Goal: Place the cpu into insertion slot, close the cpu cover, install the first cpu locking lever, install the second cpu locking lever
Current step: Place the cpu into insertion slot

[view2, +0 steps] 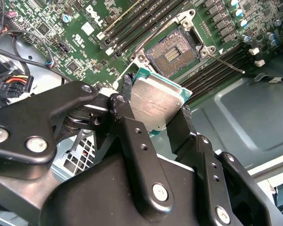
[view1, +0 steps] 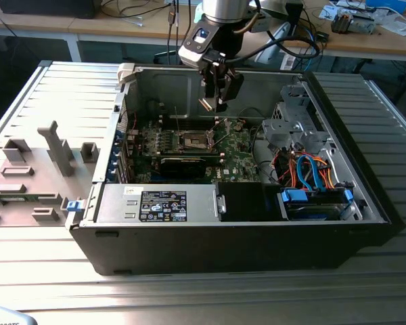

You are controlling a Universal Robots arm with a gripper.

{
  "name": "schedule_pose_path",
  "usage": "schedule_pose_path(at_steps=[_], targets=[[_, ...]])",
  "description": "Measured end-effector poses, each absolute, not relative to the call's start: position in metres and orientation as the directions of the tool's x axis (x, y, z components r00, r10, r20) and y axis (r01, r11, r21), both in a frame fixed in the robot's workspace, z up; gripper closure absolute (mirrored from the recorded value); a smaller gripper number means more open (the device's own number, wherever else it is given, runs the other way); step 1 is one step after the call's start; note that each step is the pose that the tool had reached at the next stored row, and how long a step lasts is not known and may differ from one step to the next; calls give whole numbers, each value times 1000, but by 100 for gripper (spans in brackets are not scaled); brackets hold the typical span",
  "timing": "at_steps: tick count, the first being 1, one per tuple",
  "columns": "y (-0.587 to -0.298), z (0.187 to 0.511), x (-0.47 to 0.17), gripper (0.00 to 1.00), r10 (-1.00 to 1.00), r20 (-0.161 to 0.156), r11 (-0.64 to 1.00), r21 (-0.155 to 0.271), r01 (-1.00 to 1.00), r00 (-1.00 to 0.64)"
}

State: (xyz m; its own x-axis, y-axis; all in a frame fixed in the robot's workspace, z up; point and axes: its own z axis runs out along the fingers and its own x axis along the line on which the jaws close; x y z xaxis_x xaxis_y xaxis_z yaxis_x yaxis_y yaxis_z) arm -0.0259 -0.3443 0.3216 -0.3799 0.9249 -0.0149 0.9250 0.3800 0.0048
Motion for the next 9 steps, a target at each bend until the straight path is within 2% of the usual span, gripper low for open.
schedule_pose_path(at_steps=[9], targets=[[-344,322,-26,46,931,-15,365,5,931,-365]])
